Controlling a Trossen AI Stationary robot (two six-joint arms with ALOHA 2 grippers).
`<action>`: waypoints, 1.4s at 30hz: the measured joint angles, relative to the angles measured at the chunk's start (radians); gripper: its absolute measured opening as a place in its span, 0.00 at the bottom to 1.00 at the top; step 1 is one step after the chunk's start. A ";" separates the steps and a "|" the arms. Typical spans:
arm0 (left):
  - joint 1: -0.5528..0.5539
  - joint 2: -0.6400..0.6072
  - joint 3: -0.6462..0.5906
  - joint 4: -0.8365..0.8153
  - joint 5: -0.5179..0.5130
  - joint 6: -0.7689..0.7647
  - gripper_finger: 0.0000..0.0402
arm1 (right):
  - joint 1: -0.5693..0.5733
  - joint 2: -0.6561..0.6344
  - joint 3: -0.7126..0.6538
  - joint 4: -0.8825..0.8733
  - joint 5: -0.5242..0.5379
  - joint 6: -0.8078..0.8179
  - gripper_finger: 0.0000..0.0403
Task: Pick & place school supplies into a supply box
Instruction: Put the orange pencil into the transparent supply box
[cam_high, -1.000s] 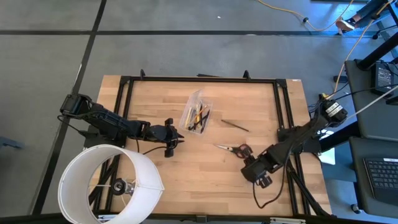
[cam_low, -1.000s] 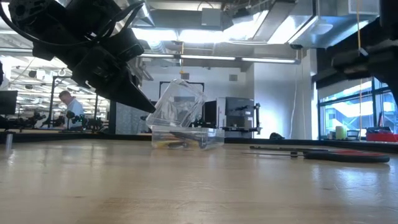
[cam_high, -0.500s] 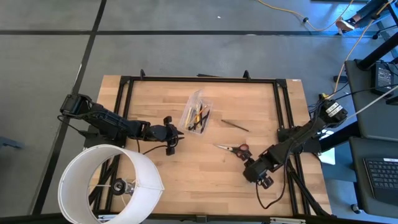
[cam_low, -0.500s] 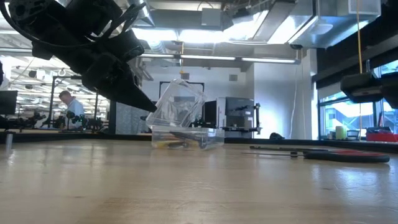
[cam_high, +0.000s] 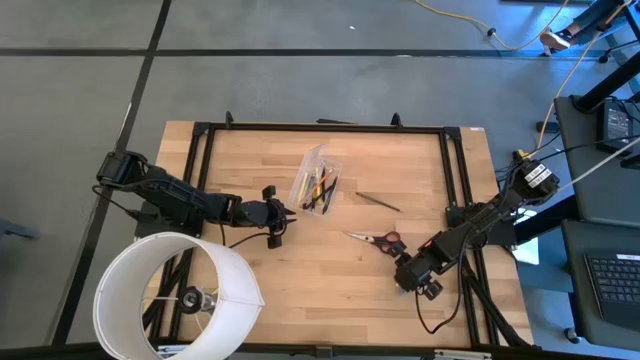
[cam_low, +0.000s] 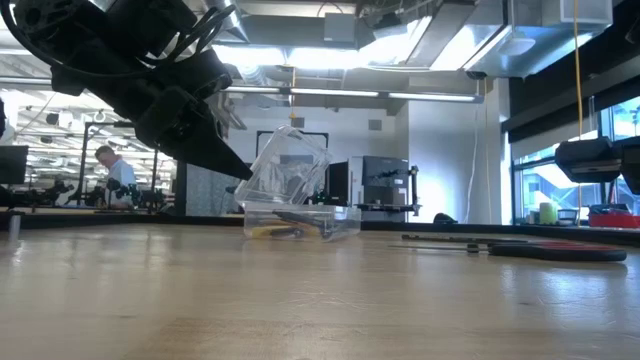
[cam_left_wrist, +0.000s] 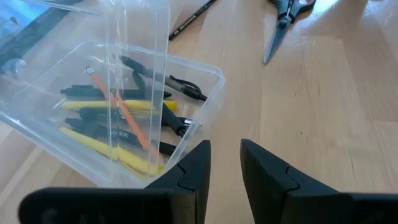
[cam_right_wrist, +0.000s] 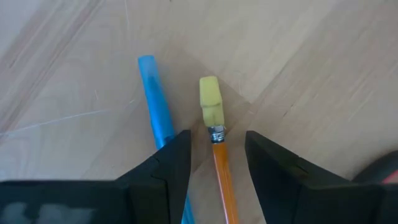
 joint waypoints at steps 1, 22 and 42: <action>0.000 0.000 0.000 0.000 0.000 0.000 0.20 | 0.000 0.000 -0.001 0.004 0.000 -0.001 0.39; 0.000 0.000 0.000 0.000 0.000 0.000 0.19 | 0.000 0.003 -0.003 0.052 0.000 -0.054 0.35; 0.000 0.000 0.000 -0.004 0.001 0.000 0.19 | 0.000 0.002 -0.026 0.088 0.021 0.032 0.07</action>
